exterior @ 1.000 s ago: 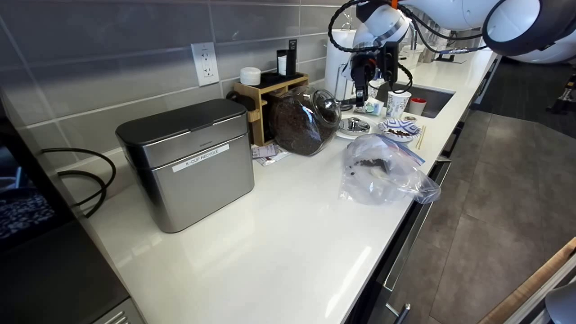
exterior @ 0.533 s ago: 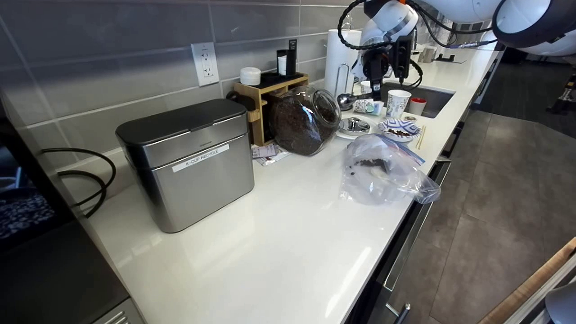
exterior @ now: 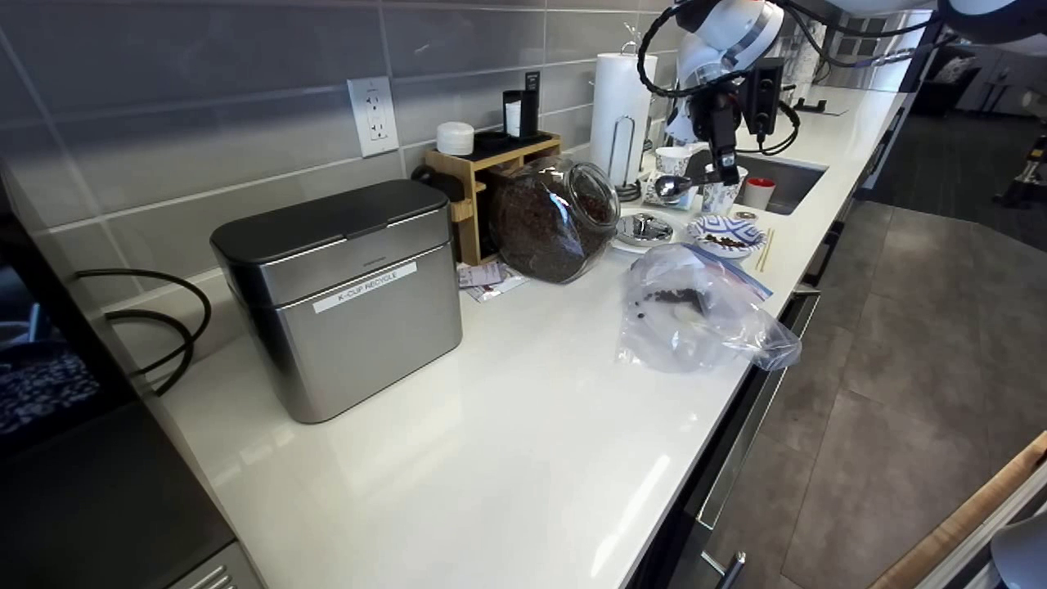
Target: Use the silver spoon to get some coffee beans from the container and place them in the plastic bag.
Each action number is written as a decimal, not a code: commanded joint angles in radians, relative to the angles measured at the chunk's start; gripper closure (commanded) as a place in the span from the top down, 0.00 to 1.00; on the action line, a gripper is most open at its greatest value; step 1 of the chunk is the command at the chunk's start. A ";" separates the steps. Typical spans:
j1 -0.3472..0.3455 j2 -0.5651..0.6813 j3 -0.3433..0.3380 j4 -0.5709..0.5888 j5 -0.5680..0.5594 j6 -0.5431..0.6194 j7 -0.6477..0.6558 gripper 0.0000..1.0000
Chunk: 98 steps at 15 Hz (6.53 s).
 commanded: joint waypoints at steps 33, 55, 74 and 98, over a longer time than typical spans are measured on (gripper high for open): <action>0.129 -0.301 -0.108 -0.485 -0.303 0.479 -0.157 0.01; 0.228 -0.454 -0.079 -0.752 -0.453 0.756 -0.106 0.01; 0.290 -0.727 -0.084 -1.121 -0.539 1.176 0.126 0.01; 0.350 -0.814 -0.065 -1.213 -0.752 1.257 0.345 0.01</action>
